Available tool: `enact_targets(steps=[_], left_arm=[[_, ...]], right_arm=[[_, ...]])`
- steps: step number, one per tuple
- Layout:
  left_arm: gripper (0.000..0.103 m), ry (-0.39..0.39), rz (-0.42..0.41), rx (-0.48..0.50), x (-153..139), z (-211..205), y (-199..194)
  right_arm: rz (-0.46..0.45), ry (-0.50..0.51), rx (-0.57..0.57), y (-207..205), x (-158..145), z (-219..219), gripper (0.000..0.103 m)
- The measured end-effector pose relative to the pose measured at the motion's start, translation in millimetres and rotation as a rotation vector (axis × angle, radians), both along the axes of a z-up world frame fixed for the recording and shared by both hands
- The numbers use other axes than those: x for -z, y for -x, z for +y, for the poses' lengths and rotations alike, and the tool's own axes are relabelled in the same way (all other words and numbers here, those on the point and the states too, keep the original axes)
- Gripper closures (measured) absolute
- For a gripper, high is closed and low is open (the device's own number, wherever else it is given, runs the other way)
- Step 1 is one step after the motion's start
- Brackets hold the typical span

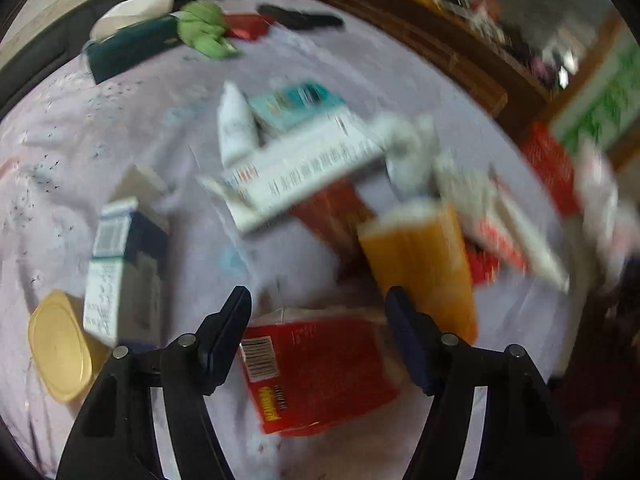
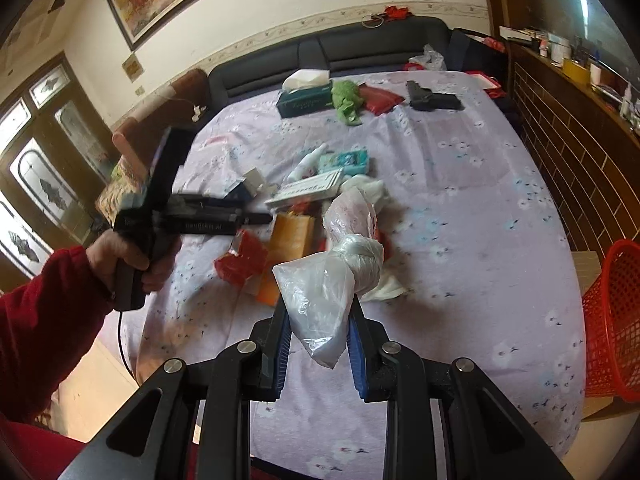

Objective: Collect trash
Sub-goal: 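Close the left gripper on the torn red printed wrapper, then carry the red wrapper with the left gripper while the right gripper carries the bag to the red basket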

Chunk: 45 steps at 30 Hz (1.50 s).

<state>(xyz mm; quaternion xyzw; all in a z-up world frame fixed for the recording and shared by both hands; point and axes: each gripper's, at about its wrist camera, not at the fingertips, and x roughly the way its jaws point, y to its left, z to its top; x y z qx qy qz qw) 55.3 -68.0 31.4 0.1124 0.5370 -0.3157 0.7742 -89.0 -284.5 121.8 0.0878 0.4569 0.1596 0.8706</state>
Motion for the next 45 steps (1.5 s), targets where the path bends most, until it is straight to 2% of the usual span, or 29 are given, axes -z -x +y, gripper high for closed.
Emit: enact_targets(steps=[2, 6, 8, 10, 11, 15, 19, 23, 30, 35, 41, 45], left_arm=[[0.036, 0.007, -0.008, 0.034, -4.2, 0.7, 18.7], [0.040, -0.024, -0.023, 0.040, -5.0, 8.4, 55.2], [0.050, -0.024, -0.018, 0.024, -1.0, 13.4, 69.2], [0.083, -0.029, 0.001, -0.009, 7.9, 15.6, 75.1], [0.082, -0.025, 0.018, -0.038, 11.2, 18.0, 80.1], [0.087, -0.008, -0.023, -0.139, 6.3, 15.1, 92.9], [0.099, 0.018, -0.061, -0.249, -5.9, 13.5, 106.1], [0.101, 0.072, -0.123, -0.325, -38.3, 13.5, 122.4], [0.101, 0.129, -0.222, -0.331, -93.6, 0.8, 126.5], [0.100, 0.123, -0.273, -0.341, -110.3, -10.5, 127.4], [0.100, 0.104, -0.349, -0.356, -131.7, -18.6, 125.8], [0.100, 0.102, -0.371, -0.376, -144.0, -19.4, 115.2]], right_arm=[[-0.002, -0.006, 0.009, -0.8, -0.4, -5.0, 0.076], [-0.001, -0.009, 0.007, -1.4, -0.2, -7.7, 0.076], [0.004, -0.009, 0.003, -0.5, 1.1, -7.6, 0.076], [0.009, -0.012, 0.006, 0.1, 2.3, -8.7, 0.076], [0.012, -0.014, 0.008, 0.1, 3.1, -9.2, 0.076], [0.029, -0.025, 0.008, -2.9, 8.1, -8.0, 0.076], [0.027, -0.023, -0.009, -2.0, 10.0, -2.7, 0.076], [0.014, -0.023, -0.016, -3.1, 8.6, -1.0, 0.076], [-0.012, -0.033, -0.044, -6.9, 1.3, 1.2, 0.076], [-0.023, -0.043, -0.045, -8.7, -2.7, -2.5, 0.076], [-0.009, -0.059, -0.011, -5.3, -0.6, -23.8, 0.076], [-0.020, -0.065, 0.023, -1.4, -3.8, -42.5, 0.076]])
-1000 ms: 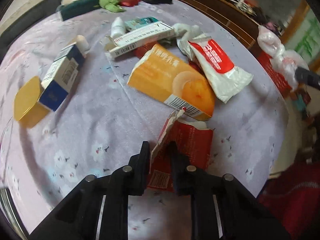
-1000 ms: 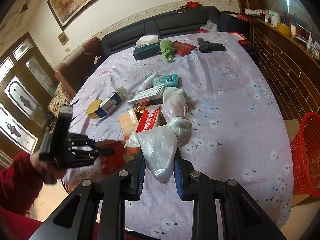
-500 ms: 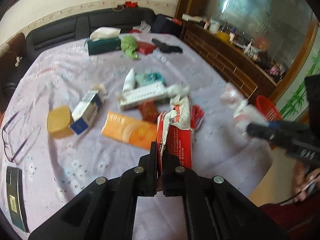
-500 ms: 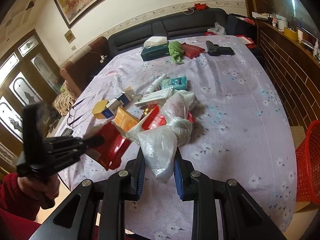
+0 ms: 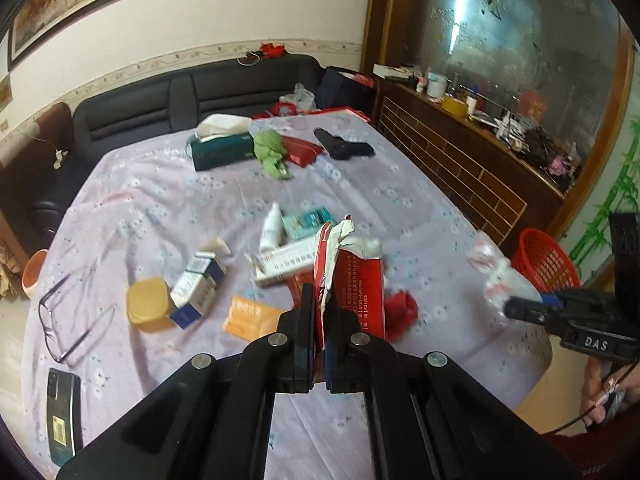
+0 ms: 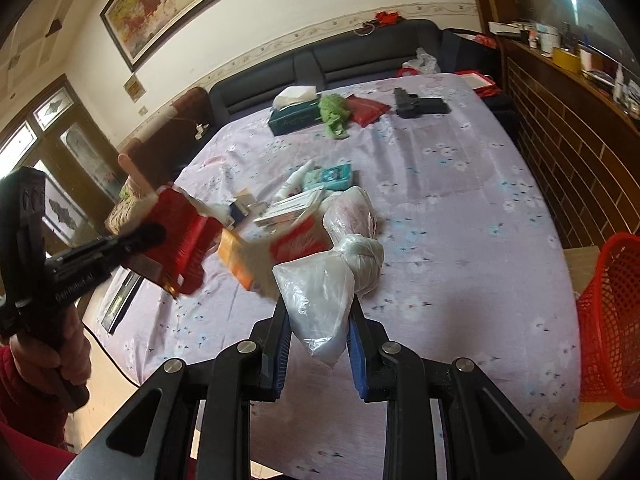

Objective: Collect trash
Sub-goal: 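Carry the red wrapper with the left gripper while the right gripper carries the bag to the red basket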

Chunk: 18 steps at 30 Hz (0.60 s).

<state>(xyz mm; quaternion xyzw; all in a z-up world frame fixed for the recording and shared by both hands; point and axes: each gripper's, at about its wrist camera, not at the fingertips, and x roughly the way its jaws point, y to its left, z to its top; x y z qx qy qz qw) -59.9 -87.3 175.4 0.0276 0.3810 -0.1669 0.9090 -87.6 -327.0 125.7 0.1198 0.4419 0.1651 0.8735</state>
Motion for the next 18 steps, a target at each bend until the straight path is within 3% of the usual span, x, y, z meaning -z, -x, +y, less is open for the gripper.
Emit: enact_targets(steps=[6, 18], left_arm=[[0.100, 0.027, 0.005, 0.090, -7.3, -38.5, -7.0], [0.100, 0.025, 0.061, 0.481, 13.4, -226.4, 14.5]], right_arm=[[-0.008, -0.019, 0.099, 8.5, -4.1, -40.6, 0.076], [0.022, -0.063, 0.425, 44.0, -4.5, -162.4, 0.076]])
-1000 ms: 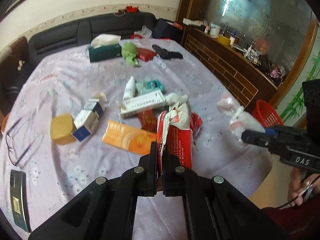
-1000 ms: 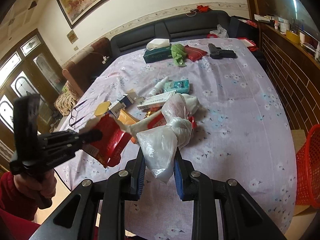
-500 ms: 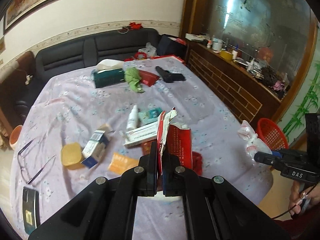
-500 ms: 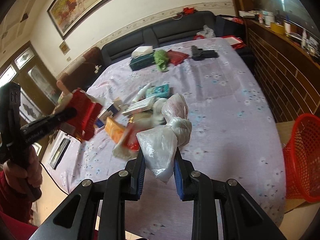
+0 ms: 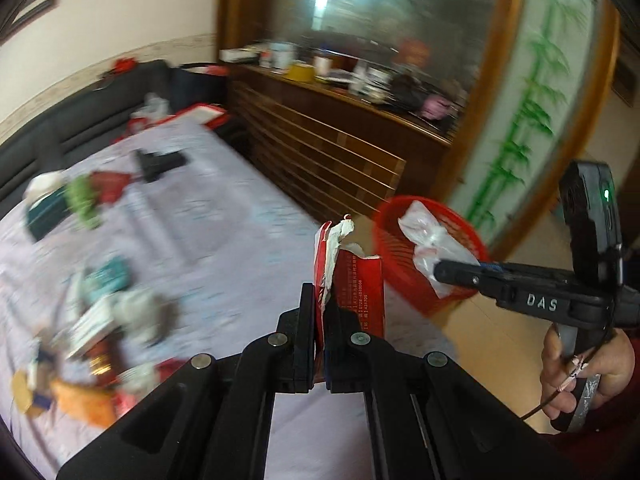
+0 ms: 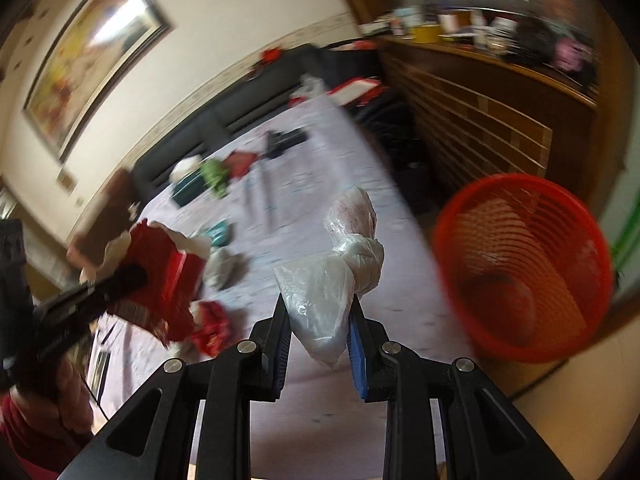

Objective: Collect trash
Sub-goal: 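Carry the red wrapper with the left gripper while the right gripper carries the bag to the red basket, then open the left gripper over the red basket while the right gripper releases the white bag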

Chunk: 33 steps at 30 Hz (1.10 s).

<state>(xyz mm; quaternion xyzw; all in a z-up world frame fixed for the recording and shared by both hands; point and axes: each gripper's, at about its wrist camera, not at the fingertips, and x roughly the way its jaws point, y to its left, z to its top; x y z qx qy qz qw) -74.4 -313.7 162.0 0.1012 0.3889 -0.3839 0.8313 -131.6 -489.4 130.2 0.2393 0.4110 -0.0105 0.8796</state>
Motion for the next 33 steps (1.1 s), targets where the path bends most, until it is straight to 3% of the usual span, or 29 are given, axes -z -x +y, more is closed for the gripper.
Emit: enact_targets(steps=[6, 13, 14, 15, 16, 18, 21, 26, 33], left_arm=[[0.100, -0.010, 0.045, 0.119, 13.7, -80.3, 2.4], [0.098, -0.023, 0.088, 0.138, 27.0, -145.3, -8.2], [0.096, -0.024, 0.092, 0.133, 28.7, -151.5, -10.5], [0.086, -0.023, 0.095, 0.134, 28.7, -154.4, -11.2], [0.070, -0.022, 0.094, 0.130, 28.1, -156.9, -11.4], [0.046, -0.006, 0.078, 0.103, 24.9, -154.7, -11.5], [0.045, 0.010, 0.067, 0.083, 19.6, -144.3, -12.5], [0.045, -0.001, 0.066, 0.016, 16.9, -109.4, -12.7], [0.044, -0.014, 0.109, -0.109, 24.0, -39.4, -15.6]], right_arm=[[0.016, -0.015, 0.155, 25.5, -1.6, -67.8, 0.076], [0.030, -0.047, 0.241, 35.9, -0.8, -123.8, 0.074], [0.031, -0.049, 0.243, 33.7, -0.1, -128.6, 0.073], [0.035, -0.051, 0.245, 31.4, 0.5, -133.7, 0.073], [0.035, -0.051, 0.250, 30.7, 0.0, -137.5, 0.072], [0.027, -0.038, 0.258, 29.4, -3.5, -141.7, 0.064], [0.022, -0.007, 0.271, 28.6, -8.0, -146.4, 0.056], [0.025, 0.028, 0.262, 23.3, -12.3, -138.6, 0.055], [0.040, 0.002, 0.110, -1.9, -1.0, -85.0, 0.055]])
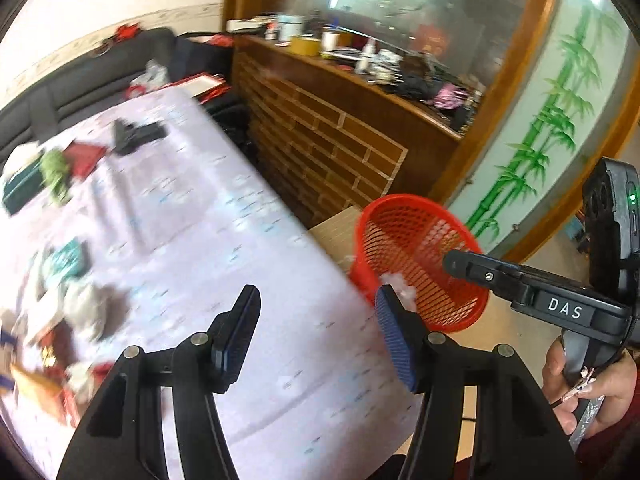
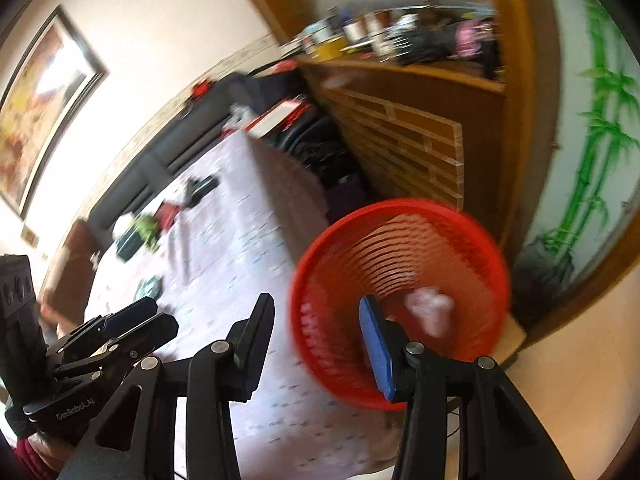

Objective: Collect trash
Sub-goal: 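Open the left gripper over the red basket while the right gripper releases the white bag, then return the left gripper to the table and grasp the orange cream box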

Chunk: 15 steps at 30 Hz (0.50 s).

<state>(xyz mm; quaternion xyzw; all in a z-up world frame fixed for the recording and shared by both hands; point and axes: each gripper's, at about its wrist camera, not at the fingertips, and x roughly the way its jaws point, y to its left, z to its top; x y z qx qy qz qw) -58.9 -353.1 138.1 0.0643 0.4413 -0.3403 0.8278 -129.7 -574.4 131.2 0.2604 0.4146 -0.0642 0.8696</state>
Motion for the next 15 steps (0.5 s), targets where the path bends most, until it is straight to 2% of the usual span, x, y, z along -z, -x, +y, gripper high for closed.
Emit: enact_targets(steps=[7, 15], left_arm=[[0.044, -0.021, -0.002, -0.112, 3.6, 73.6, 2.7], [0.044, 0.000, 0.067, -0.313, 21.1, 180.1, 1.2]], right_arm=[[0.045, -0.028, -0.135, -29.8, 17.9, 69.8, 0.055], [0.108, -0.039, -0.282, -51.2, 34.3, 144.8, 0.055]])
